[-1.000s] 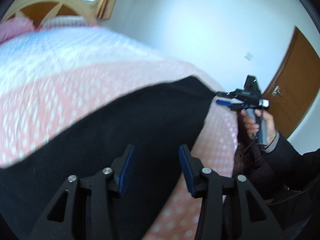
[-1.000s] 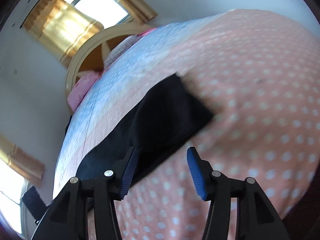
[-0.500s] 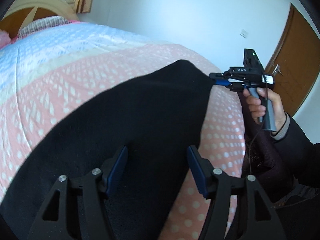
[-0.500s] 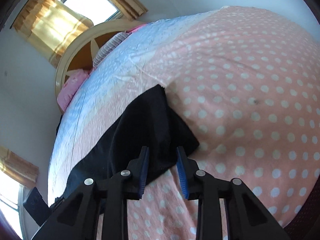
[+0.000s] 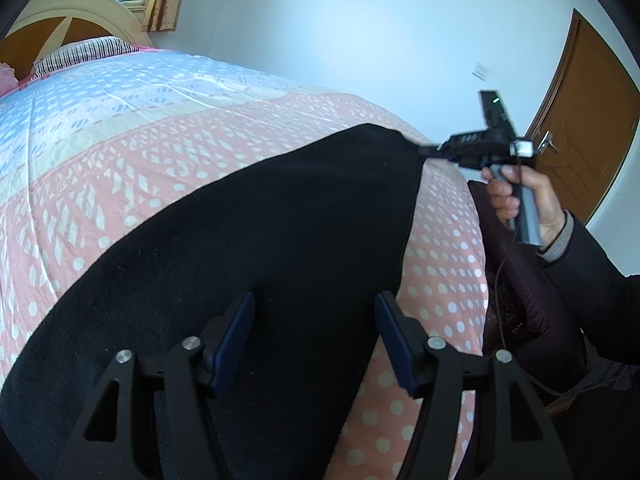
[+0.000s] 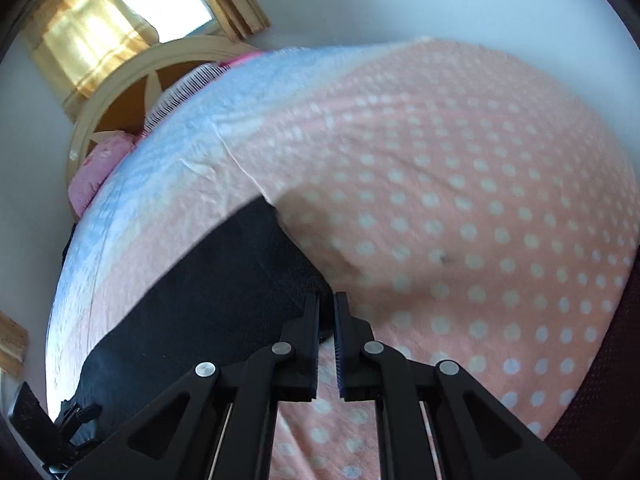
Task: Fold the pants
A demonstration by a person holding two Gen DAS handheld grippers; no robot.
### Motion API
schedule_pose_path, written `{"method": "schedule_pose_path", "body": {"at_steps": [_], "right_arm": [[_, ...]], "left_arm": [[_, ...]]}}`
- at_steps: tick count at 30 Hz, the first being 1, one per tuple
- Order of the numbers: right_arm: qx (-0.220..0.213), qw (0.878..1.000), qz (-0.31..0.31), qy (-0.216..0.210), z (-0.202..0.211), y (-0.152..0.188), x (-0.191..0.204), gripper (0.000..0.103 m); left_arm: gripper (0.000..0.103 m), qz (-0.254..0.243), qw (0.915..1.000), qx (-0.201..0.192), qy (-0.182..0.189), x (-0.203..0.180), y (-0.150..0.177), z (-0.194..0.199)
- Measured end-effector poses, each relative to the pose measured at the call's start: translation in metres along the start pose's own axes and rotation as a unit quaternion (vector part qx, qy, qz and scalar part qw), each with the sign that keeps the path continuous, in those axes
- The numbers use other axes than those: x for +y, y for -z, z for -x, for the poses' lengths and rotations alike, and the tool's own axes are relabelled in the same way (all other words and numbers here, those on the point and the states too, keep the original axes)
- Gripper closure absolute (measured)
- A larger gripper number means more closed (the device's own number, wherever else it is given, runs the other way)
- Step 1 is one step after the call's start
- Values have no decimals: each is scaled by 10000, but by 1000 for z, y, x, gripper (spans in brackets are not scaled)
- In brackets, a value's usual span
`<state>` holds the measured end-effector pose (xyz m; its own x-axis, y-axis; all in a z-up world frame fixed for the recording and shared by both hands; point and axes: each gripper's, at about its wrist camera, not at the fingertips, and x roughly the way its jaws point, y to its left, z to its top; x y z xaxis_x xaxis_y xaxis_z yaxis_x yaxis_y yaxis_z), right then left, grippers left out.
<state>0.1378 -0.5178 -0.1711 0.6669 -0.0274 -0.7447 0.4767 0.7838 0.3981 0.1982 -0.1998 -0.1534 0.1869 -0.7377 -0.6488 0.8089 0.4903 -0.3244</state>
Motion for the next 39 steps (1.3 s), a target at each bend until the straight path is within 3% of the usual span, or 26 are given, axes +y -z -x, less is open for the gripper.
{"method": "schedule_pose_path", "body": {"at_steps": [3,12,16,19,22,26,29,32,33,34,37,39], "right_arm": [[-223,9995,-160,-127,13,2,-4,80],[-835,9959,272,-212,59,3,26,77],[-770,9933,760,-417,62,10,64,65],[-492,9872,1325,-733,55,23,109,65],[-158,9735,1967,-1153,45,46,164,65],[255,9531,2594,-1541,25,81,230,65],[443,9408,2894,-1710,15,104,261,65],[577,9309,3107,-1831,9,123,286,65],[606,9287,3166,-1832,8,128,292,65],[625,9273,3209,-1823,7,132,297,65],[688,9223,3352,-1797,6,142,310,65],[723,9169,3488,-1800,8,148,320,65]], "left_arm": [[38,22,10000,-15,22,1,0,2],[38,214,9996,-172,2,6,6,21],[38,296,9975,-495,-416,11,23,69],[38,264,9903,-643,-1204,21,45,115],[38,409,9789,-694,-1878,40,74,162],[38,806,9520,-627,-2887,73,119,225],[38,1323,9132,-576,-3811,106,155,273],[38,2042,8754,-786,-4310,138,191,324],[37,2240,8685,-900,-4328,147,202,335],[37,2497,8664,-993,-4208,156,212,343],[37,2965,8787,-1109,-3573,179,230,343],[40,3072,8789,-981,-3516,184,233,328]]}}
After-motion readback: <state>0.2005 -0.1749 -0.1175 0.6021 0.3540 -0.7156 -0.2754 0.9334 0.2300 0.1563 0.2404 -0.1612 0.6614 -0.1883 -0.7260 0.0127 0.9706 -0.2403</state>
